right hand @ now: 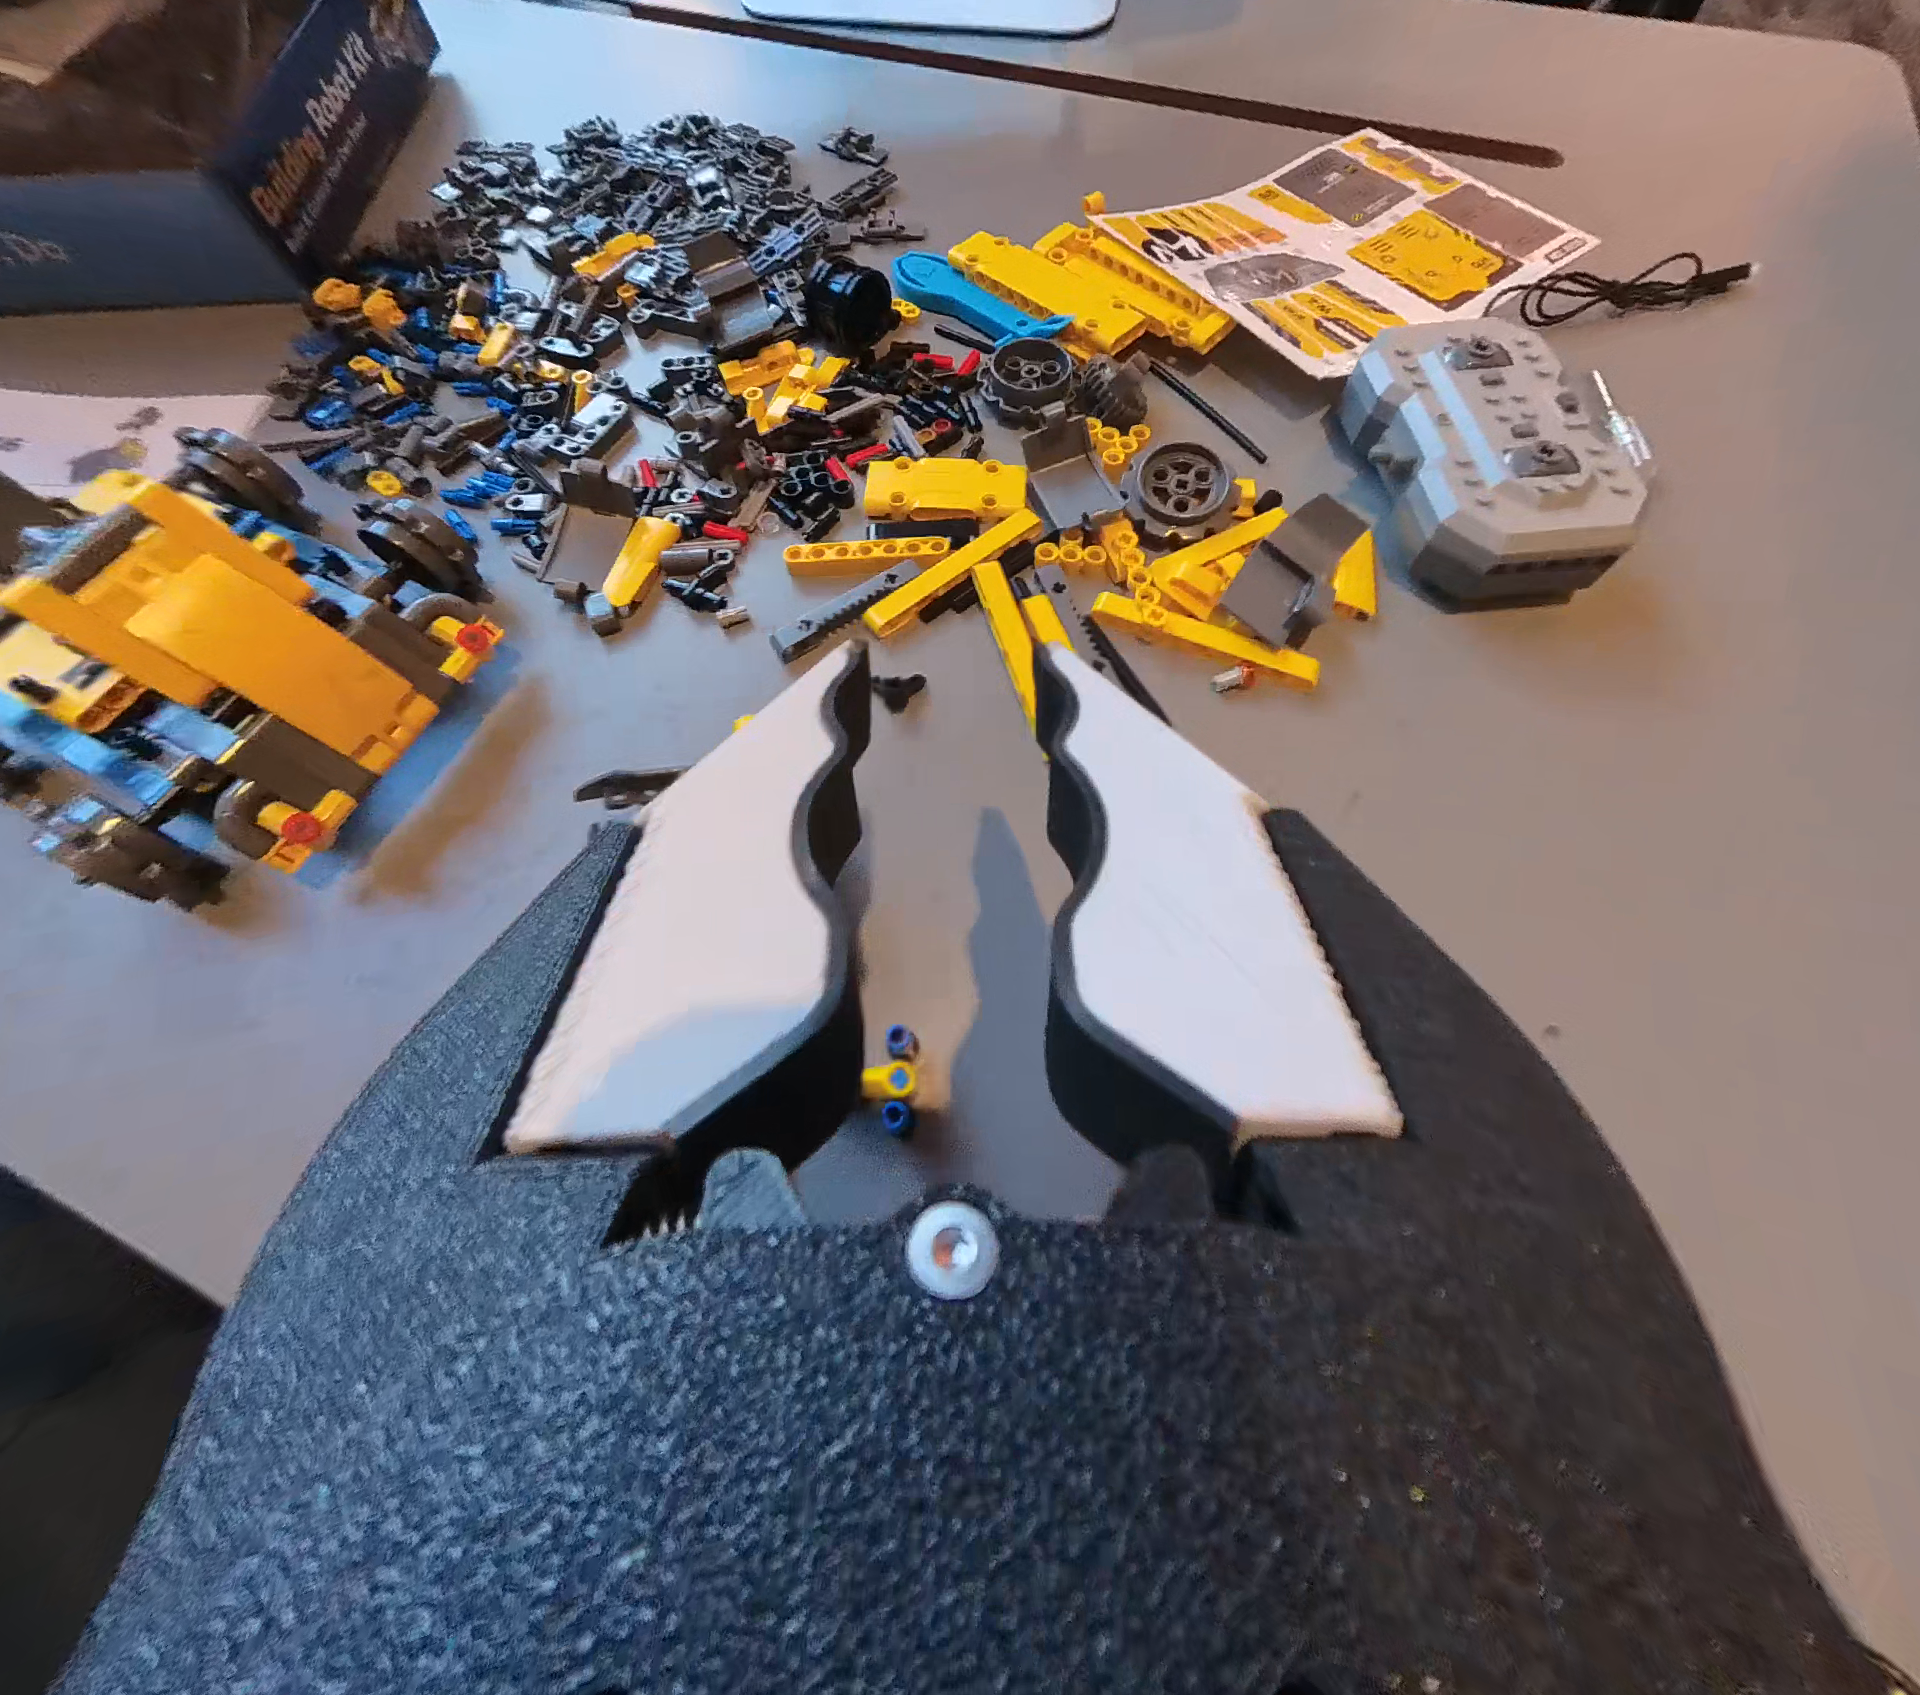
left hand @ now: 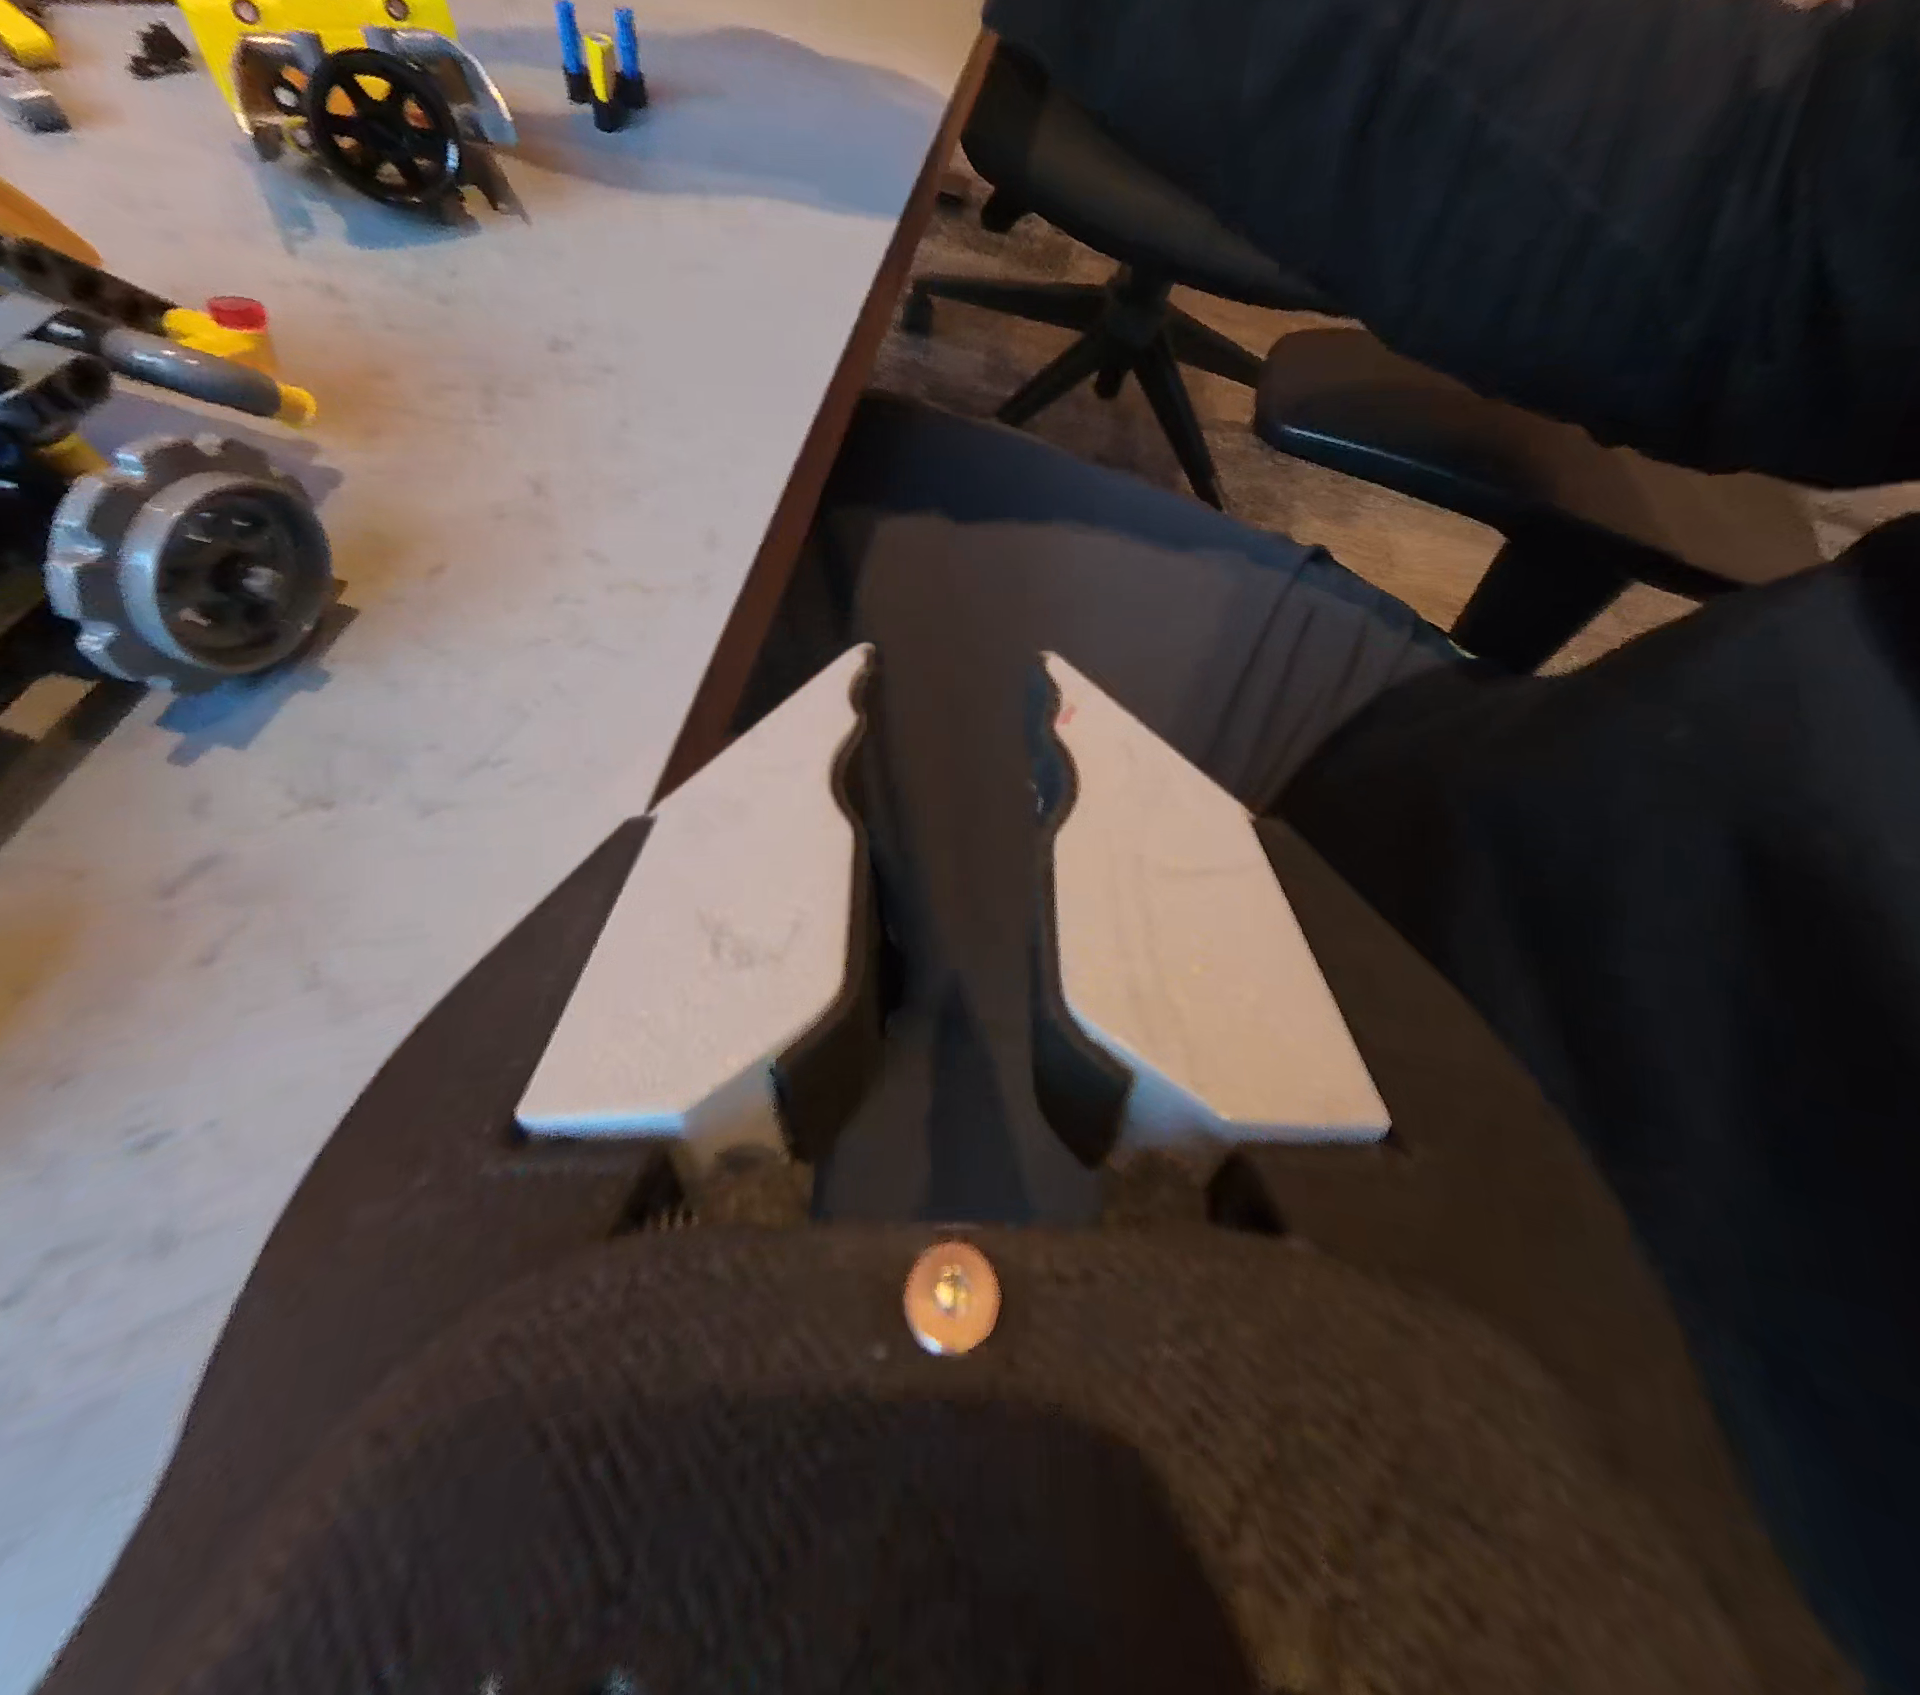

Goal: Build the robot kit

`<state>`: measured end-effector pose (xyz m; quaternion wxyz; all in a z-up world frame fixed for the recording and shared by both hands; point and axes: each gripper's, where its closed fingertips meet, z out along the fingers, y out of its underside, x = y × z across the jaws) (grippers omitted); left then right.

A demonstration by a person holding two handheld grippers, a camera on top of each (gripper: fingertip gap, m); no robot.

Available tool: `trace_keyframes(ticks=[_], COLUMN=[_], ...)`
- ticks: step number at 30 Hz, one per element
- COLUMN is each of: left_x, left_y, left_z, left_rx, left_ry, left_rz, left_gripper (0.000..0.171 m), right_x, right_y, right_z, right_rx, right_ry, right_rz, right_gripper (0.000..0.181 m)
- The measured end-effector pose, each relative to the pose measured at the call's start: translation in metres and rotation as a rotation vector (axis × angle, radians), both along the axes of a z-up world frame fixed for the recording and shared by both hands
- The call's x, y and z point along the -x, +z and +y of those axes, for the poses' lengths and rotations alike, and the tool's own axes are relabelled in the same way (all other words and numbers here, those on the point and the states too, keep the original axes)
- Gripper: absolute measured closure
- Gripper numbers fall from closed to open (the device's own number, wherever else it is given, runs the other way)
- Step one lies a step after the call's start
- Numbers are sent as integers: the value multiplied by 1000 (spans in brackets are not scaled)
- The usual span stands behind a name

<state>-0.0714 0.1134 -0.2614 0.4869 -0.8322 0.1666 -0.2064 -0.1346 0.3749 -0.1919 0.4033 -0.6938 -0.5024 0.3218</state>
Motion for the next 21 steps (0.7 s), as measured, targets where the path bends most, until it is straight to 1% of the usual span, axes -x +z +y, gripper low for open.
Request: trace_keyframes(ticks=[4,8,11,16,21], left_x=[-8,-11,-10,-9,-7], left_y=[-5,-10,-15,-18,-22], left_z=[-3,-4,-4,-6,-8], left_rx=[-1,5,19,21,35], left_ry=[-28,-38,-35,-28,-31], left_rz=[62,86,111,133,146], left_gripper=[149,150,152,153,154], right_x=[-8,-16,-18,-14,-6], right_y=[3,2,0,8,6], right_z=[-13,-24,-33,-44,-51], right_rx=[11,1,-3,4,9], right_ry=[17,29,56,87,112], right_rz=[68,78,68,83,56], right_gripper=[151,140,137,135,130])
